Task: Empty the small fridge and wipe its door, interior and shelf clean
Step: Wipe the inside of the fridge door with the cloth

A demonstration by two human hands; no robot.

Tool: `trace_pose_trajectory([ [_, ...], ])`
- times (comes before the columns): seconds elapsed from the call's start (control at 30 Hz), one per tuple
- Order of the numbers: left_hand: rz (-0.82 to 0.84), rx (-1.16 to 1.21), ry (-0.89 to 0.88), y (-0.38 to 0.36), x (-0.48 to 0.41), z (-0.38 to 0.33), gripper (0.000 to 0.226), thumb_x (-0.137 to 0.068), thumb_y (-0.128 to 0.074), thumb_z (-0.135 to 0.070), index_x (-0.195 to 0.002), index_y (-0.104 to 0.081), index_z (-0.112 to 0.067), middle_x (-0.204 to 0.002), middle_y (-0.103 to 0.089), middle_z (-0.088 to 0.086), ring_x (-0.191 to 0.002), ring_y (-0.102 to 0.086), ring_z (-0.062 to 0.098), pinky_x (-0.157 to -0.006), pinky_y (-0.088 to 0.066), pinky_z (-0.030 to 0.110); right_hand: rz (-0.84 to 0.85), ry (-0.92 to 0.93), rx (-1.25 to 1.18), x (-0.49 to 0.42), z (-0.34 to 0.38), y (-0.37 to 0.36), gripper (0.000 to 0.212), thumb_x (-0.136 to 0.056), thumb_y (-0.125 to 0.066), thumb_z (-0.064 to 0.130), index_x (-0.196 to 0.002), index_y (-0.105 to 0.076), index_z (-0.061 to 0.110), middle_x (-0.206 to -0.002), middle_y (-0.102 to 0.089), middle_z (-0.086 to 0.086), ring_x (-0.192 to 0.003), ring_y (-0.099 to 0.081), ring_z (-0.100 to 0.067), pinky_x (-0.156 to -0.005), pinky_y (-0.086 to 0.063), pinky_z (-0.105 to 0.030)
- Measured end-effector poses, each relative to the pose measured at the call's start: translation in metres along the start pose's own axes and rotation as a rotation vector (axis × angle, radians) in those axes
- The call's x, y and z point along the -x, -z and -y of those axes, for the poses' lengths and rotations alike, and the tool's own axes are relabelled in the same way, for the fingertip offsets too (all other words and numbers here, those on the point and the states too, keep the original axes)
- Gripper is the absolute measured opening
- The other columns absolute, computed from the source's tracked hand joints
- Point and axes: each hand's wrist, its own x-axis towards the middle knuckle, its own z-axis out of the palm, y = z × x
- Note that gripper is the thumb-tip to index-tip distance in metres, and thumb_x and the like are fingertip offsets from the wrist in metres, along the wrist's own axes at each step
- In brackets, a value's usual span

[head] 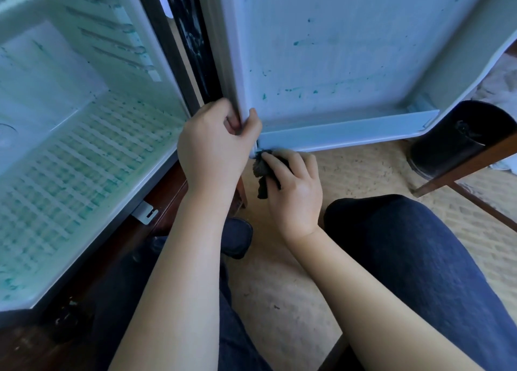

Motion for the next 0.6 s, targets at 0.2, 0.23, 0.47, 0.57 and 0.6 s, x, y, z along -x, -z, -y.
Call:
trace_pose_trajectory([
  [0.2, 0.019, 0.056, 0.010, 0.000, 0.000, 0.004, 0.036, -0.081, -0.060, -0.040, -0.062, -0.053, -0.009, -0.058, -0.057, 0.000, -0.055, -0.053, 0.021, -0.052, -0.043, 0.041, 0.063, 0.026, -0.116, -0.010, 0.014, 0.002, 0.021, -0.078, -0.058, 0.005, -0.091, -0.075, 0.007, -0.092, -0.072, -0.002, -0.076, -0.056, -0.029, -0.064, -0.049, -0.034],
  [0.23, 0.021, 0.073, 0.009, 0.000, 0.000, 0.005, 0.037, -0.081, -0.060, -0.040, -0.062, -0.053, -0.008, -0.058, -0.057, 0.001, -0.055, -0.053, 0.022, -0.052, -0.044, 0.041, 0.130, 0.073, -0.144, -0.009, 0.008, 0.006, 0.022, -0.078, -0.060, 0.005, -0.093, -0.075, 0.009, -0.094, -0.072, 0.000, -0.077, -0.056, -0.028, -0.065, -0.049, -0.034],
  [0.47, 0.050, 0.126, -0.005, 0.005, 0.001, 0.008, 0.041, -0.084, -0.065, -0.042, -0.062, -0.052, -0.009, -0.057, -0.056, 0.000, -0.055, -0.053, 0.018, -0.051, -0.045, 0.038, 0.190, -0.042, -0.173, 0.003, -0.009, 0.033, 0.032, -0.072, -0.067, 0.000, -0.102, -0.074, 0.011, -0.101, -0.069, -0.001, -0.089, -0.057, -0.028, -0.073, -0.047, -0.032],
  [0.57, 0.059, 0.157, -0.002, 0.006, 0.002, 0.007, 0.041, -0.084, -0.067, -0.042, -0.063, -0.052, -0.009, -0.056, -0.055, -0.003, -0.055, -0.052, 0.016, -0.053, -0.045, 0.037, 0.169, -0.097, -0.141, -0.008, -0.002, 0.023, 0.033, -0.067, -0.068, -0.001, -0.098, -0.072, 0.010, -0.094, -0.069, -0.002, -0.090, -0.058, -0.028, -0.070, -0.043, -0.030],
  [0.6, 0.064, 0.160, -0.002, 0.007, 0.003, 0.007, 0.041, -0.084, -0.067, -0.042, -0.064, -0.053, -0.009, -0.056, -0.054, -0.004, -0.055, -0.052, 0.015, -0.053, -0.045, 0.037, 0.163, -0.103, -0.122, -0.010, 0.000, 0.019, 0.032, -0.065, -0.069, -0.002, -0.095, -0.072, 0.010, -0.090, -0.069, -0.001, -0.087, -0.058, -0.029, -0.067, -0.042, -0.031],
])
